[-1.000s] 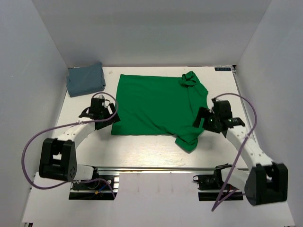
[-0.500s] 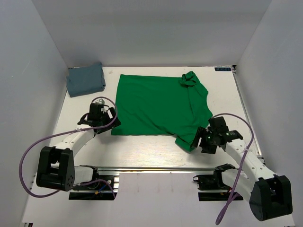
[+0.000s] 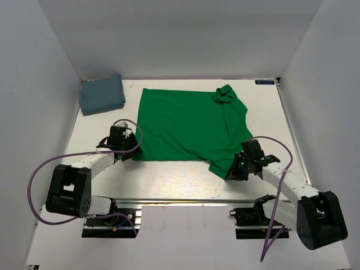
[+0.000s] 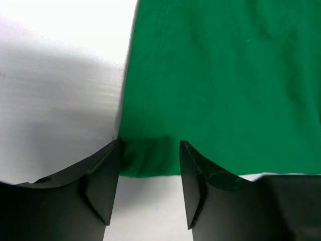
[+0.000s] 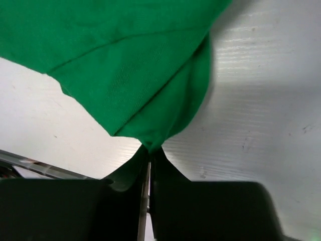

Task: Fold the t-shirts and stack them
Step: Grap the side of the flattened tshirt closest away from the robot with both arms

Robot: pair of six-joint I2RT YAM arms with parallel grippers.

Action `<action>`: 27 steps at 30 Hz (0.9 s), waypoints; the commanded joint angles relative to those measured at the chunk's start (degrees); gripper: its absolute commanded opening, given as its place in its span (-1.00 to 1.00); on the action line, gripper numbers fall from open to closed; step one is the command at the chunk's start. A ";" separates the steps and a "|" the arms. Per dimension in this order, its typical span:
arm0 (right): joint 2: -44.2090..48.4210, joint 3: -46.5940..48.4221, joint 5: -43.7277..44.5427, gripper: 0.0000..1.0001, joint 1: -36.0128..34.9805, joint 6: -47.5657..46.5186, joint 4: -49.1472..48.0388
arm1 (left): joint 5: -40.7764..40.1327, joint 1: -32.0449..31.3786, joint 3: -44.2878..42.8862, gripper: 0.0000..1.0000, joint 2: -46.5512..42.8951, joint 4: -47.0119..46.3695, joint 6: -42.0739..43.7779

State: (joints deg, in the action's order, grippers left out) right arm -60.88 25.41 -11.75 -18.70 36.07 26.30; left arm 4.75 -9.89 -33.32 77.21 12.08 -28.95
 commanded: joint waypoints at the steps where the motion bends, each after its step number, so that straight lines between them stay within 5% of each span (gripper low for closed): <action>1: 0.32 3.23 1.11 -1.00 -0.37 1.28 -0.57 | 2.37 -0.74 1.15 0.17 1.44 -2.85 0.12; 5: 3.05 10.17 2.43 -1.00 -0.37 -0.65 10.12 | 1.57 -0.74 1.76 -0.18 2.24 -2.14 0.12; 6: 2.79 12.10 2.69 -1.00 -0.37 -1.00 15.91 | 1.57 -0.74 1.77 -0.44 2.24 -2.14 0.12; 7: 2.61 18.04 2.87 -1.00 -0.29 -1.35 19.02 | 1.57 -0.74 2.55 -0.99 2.24 -2.84 0.64; 11: 0.68 31.08 -3.33 -1.00 -0.11 -4.86 40.33 | 4.12 -0.74 4.67 -1.00 0.14 -5.83 1.18; 16: -1.26 42.43 -5.20 -1.00 0.15 -4.97 48.93 | 2.03 -0.74 5.90 -1.00 -4.60 -5.31 1.18; 25: -2.14 32.96 -1.71 -1.00 -0.02 -1.89 48.93 | -4.23 -0.74 5.90 -1.00 -14.01 0.05 1.18; 27: -1.00 26.24 -1.61 -0.77 -0.20 -1.01 48.93 | -4.84 -0.74 5.90 -1.00 -14.54 0.05 1.18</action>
State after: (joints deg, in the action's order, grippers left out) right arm -63.81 58.04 -14.50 -18.76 33.17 71.61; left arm 2.52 -10.37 -27.46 64.49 10.55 -28.29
